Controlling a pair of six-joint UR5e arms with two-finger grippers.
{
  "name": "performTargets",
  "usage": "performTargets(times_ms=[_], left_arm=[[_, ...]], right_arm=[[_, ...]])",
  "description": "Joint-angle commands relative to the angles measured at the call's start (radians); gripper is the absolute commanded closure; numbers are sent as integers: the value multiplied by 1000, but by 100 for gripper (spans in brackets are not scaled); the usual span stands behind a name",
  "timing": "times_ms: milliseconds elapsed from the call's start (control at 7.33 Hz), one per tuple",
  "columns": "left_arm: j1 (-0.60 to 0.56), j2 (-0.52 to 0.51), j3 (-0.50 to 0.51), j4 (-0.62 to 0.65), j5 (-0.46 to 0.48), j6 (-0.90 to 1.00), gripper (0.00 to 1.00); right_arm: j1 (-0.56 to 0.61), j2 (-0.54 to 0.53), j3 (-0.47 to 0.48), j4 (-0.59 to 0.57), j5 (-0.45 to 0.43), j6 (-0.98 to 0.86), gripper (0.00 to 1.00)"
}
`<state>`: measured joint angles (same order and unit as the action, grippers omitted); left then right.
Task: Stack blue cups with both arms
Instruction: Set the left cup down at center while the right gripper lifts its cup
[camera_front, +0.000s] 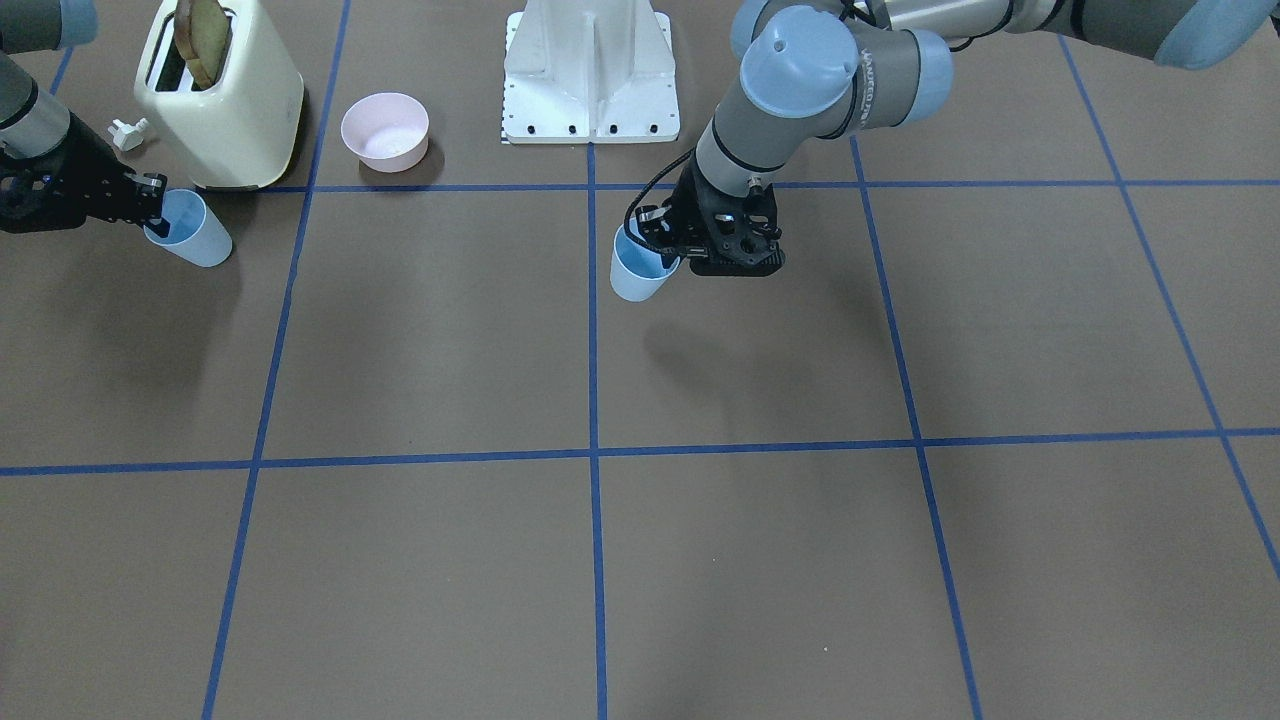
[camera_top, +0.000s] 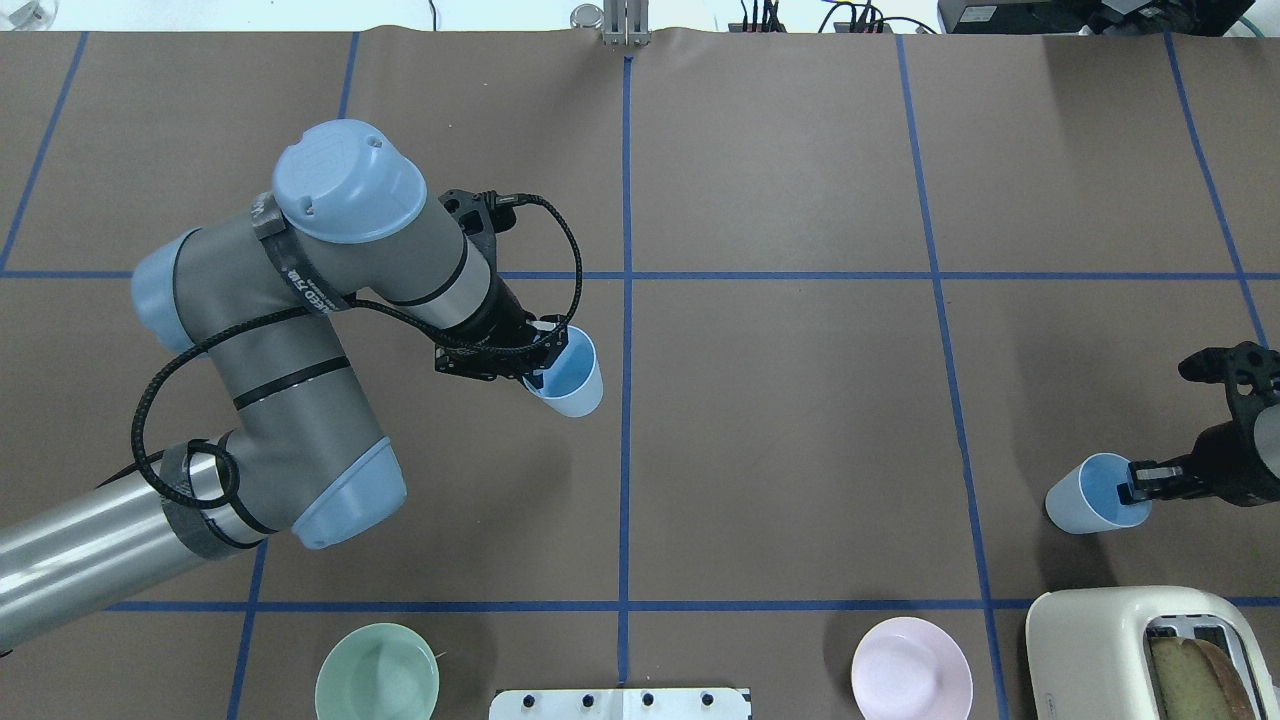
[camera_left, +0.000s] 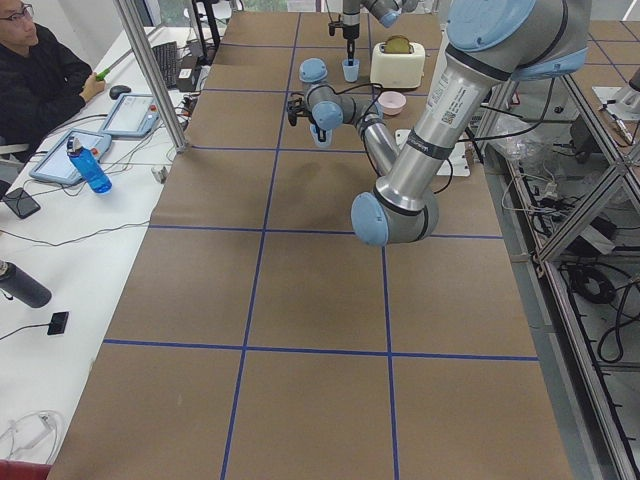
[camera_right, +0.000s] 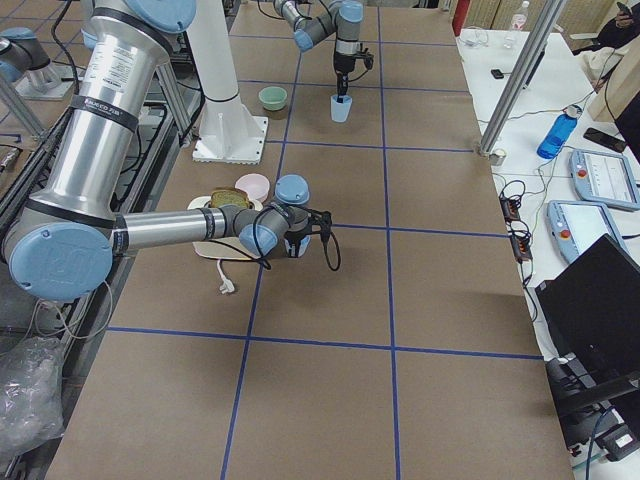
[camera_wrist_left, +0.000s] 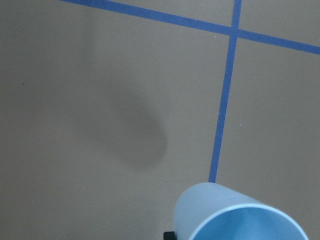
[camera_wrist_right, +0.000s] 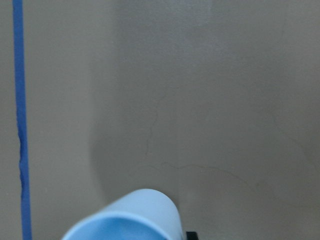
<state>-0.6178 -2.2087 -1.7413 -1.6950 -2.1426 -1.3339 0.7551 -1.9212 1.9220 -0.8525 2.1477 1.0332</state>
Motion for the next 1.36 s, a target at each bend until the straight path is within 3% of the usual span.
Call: performTargets(times_ms=[0, 545, 818, 1227], left_arm=[[3, -25, 34, -2, 9, -1, 100], [33, -120, 164, -9, 66, -4, 100], [65, -121, 187, -43, 111, -30, 100], [73, -120, 201, -48, 115, -31, 100]], right_arm=[[0, 2, 6, 13, 4, -5, 100], [163, 76, 2, 0, 151, -9, 100], [231, 196, 14, -150, 182, -10, 100], [243, 266, 12, -218, 189, -10, 100]])
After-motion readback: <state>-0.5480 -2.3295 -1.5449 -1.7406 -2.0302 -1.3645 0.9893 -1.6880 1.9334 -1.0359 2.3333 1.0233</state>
